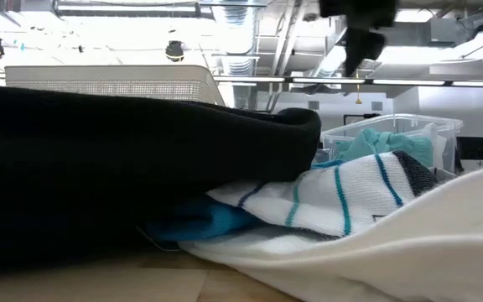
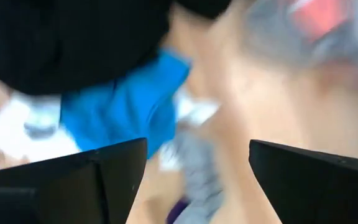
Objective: Pick & Place Cloths
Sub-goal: Put the gray sock into the middle transparent bin
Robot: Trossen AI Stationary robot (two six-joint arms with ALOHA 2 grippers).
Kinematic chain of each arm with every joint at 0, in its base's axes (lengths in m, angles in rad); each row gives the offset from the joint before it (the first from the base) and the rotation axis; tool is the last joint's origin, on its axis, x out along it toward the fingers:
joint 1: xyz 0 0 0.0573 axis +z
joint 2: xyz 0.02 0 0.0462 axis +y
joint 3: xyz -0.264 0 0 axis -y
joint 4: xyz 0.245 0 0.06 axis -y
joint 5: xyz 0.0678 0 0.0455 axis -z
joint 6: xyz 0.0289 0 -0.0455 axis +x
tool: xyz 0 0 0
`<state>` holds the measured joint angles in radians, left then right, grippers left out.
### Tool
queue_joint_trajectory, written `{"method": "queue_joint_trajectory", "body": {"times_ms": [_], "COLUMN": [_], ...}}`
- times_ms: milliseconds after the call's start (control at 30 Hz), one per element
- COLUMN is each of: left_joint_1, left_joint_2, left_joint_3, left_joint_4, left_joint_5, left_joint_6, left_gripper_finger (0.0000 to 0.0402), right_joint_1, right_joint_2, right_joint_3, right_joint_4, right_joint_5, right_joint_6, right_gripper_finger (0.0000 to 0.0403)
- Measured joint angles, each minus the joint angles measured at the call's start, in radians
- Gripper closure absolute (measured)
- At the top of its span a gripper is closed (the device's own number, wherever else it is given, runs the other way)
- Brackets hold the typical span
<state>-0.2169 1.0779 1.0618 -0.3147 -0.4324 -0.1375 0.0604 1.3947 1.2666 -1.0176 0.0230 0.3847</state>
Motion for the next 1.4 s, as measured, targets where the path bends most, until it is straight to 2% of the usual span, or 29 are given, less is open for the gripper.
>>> {"method": "queue_joint_trajectory", "body": {"times_ms": [133,233,533,633,733,767,833,967,1167,1300,1400], "left_joint_1": [0.0,0.0,0.0,0.0,0.0,0.0,0.0,0.0,0.0,0.0,0.0], "left_joint_2": [0.0,0.0,0.0,0.0,0.0,0.0,0.0,0.0,0.0,0.0,0.0], "left_joint_3": [0.0,0.0,0.0,0.0,0.0,0.0,0.0,0.0,0.0,0.0,0.0], "left_joint_4": [0.0,0.0,0.002,0.001,-0.001,0.0,-0.001,-0.002,0.002,0.0,0.0], "left_joint_5": [0.0,0.0,0.0,0.0,0.001,0.001,0.001,0.001,0.0,0.0,0.0], "left_joint_6": [-0.001,-0.001,-0.002,-0.002,-0.002,-0.002,-0.002,-0.002,0.0,0.001,0.001], "left_gripper_finger": [0.0303,0.0303,0.0303,0.0303,0.0303,0.0303,0.0303,0.0303,0.0303,0.0303,0.0303], "right_joint_1": [0.134,0.179,0.125,0.122,0.131,0.132,0.136,0.121,0.035,-0.075,-0.17], "right_joint_2": [0.009,0.035,0.13,0.165,0.179,0.179,0.168,0.104,0.007,0.019,0.072], "right_joint_3": [-0.158,-0.281,-0.515,-0.53,-0.526,-0.521,-0.506,-0.399,-0.136,0.037,0.14], "right_joint_4": [0.042,0.097,0.336,0.366,0.381,0.385,0.362,0.282,0.156,0.152,0.189], "right_joint_5": [0.0,0.001,-0.022,-0.029,-0.052,-0.064,-0.069,-0.041,0.159,0.27,0.28], "right_joint_6": [0.13,0.181,0.194,0.201,0.199,0.196,0.199,0.202,0.08,-0.062,-0.176], "right_gripper_finger": [0.0128,0.0128,0.0138,0.0192,0.031,0.0354,0.0382,0.0396,0.0399,0.04,0.0401]}}
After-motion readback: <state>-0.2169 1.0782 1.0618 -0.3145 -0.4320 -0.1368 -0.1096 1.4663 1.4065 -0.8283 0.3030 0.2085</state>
